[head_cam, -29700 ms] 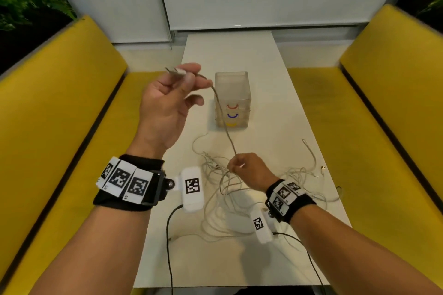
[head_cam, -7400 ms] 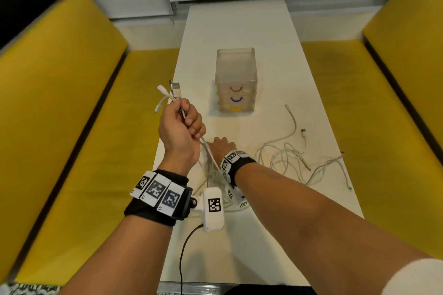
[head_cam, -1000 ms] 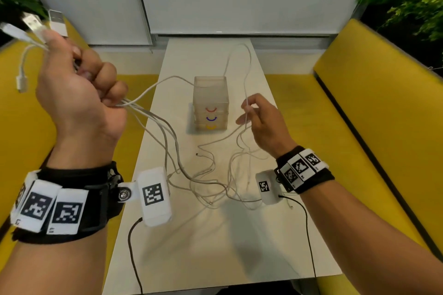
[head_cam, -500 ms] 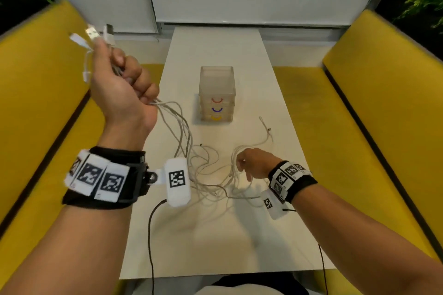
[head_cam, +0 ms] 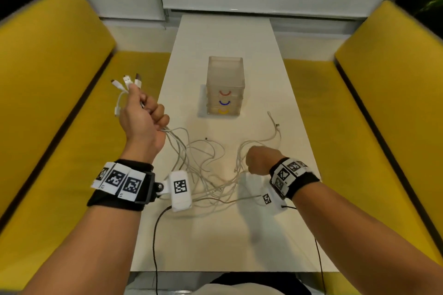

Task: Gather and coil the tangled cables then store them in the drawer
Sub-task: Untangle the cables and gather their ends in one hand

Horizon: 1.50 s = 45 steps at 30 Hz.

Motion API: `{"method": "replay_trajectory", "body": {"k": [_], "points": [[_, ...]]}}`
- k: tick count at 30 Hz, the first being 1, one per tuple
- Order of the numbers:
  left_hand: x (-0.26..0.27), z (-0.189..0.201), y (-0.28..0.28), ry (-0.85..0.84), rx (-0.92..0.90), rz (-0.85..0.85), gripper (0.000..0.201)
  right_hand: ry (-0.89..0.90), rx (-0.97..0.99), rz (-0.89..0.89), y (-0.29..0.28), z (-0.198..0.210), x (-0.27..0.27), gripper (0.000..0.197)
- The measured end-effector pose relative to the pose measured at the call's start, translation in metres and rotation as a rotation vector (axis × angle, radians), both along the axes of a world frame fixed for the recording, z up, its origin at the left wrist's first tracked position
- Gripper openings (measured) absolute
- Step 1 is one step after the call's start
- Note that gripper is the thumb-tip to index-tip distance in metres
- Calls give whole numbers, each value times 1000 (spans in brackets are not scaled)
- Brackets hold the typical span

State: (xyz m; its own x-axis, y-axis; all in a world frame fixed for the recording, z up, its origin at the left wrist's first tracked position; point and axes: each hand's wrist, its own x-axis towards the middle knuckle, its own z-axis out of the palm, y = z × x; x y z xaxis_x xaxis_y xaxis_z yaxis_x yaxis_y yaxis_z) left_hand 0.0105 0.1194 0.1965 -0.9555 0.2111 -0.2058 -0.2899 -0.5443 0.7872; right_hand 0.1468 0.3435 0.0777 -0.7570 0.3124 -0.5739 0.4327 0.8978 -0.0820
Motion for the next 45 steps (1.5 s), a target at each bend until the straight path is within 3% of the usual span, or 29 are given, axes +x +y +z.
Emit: {"method": "replay_trajectory", "body": {"k": [5, 9, 13, 16, 19, 22, 27, 32, 45], "points": [[2, -20, 5, -32, -16, -22, 42, 164, -76, 8, -7, 23, -55, 34], [4, -29, 6, -63, 1, -31, 35, 357, -160, -51, -18, 10, -83, 37], [7, -31, 4, -77, 15, -51, 31, 283, -160, -138, -23, -33, -91, 39], [10, -31, 0, -75, 20, -65, 30, 249, -57, -178, -27, -56, -89, 29], [9, -31, -5, -63, 14, -70, 30, 237, 43, -160, -31, -68, -86, 17], [8, -29, -8, -52, -3, -64, 31, 223, -8, -227, -29, -65, -86, 15], [3, -24, -16, -31, 10, -46, 31, 435, -304, -579, -2, -33, -91, 18], [-1, -14, -25, 6, 48, -35, 31, 723, -617, -742, 17, 11, -71, 17], [-6, 16, -42, 57, 92, -1, 34, 1232, -934, -647, 34, 110, -34, 10]]}}
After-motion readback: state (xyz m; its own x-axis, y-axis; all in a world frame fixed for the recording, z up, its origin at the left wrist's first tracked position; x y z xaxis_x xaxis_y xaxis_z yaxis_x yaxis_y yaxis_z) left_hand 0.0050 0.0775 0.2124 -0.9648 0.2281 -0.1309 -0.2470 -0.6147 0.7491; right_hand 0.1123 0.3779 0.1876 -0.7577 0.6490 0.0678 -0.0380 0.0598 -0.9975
